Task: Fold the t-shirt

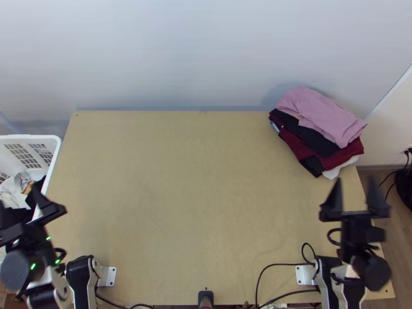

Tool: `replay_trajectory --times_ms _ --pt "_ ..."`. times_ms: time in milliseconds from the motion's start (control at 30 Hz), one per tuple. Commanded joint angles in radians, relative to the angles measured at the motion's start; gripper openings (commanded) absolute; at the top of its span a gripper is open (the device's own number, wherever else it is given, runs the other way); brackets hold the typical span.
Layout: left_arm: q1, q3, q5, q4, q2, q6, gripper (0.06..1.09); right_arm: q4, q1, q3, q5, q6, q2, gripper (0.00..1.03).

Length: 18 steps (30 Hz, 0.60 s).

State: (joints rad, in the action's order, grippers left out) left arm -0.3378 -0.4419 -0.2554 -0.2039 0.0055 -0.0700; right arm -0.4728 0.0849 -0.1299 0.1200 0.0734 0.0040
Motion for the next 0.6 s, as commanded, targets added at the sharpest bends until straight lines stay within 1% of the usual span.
replay_trajectory --times_ms 0,33,67,133,167,233,300,333,467,567 --pt "-0.006 0.124 -0.010 0.049 -0.010 0.082 1.05 -0.004 -0.007 0.110 -0.026 -0.003 -0.010 0.99" --pt "-0.006 0.150 -0.010 0.069 -0.010 0.101 1.05 0.022 -0.005 0.127 -0.036 -0.001 -0.010 0.99" --pt "-0.006 0.173 -0.010 0.081 -0.010 0.116 1.05 0.088 -0.002 0.128 -0.051 0.000 -0.010 0.99" --pt "-0.006 0.223 -0.010 0.086 -0.010 0.153 1.05 0.180 0.006 0.128 -0.075 0.051 -0.010 0.99" --pt "-0.006 0.247 -0.008 0.089 -0.010 0.170 1.05 0.257 0.013 0.128 -0.082 0.058 -0.010 0.99" --pt "-0.004 0.289 -0.007 0.084 -0.010 0.176 1.05 0.355 0.024 0.128 -0.115 0.060 -0.012 0.99" --pt "-0.001 0.316 -0.004 0.078 -0.010 0.185 1.05 0.461 0.038 0.125 -0.118 0.049 -0.010 0.99" --pt "-0.001 0.328 -0.004 0.075 -0.010 0.185 1.05 0.491 0.049 0.119 -0.129 0.046 -0.006 0.99" --pt "-0.001 0.370 -0.002 0.070 -0.010 0.174 1.05 0.488 0.067 0.121 -0.134 0.046 -0.006 0.99" --pt "-0.003 0.393 -0.001 0.083 -0.009 0.125 1.05 0.488 0.064 0.121 -0.134 0.046 -0.006 0.99"
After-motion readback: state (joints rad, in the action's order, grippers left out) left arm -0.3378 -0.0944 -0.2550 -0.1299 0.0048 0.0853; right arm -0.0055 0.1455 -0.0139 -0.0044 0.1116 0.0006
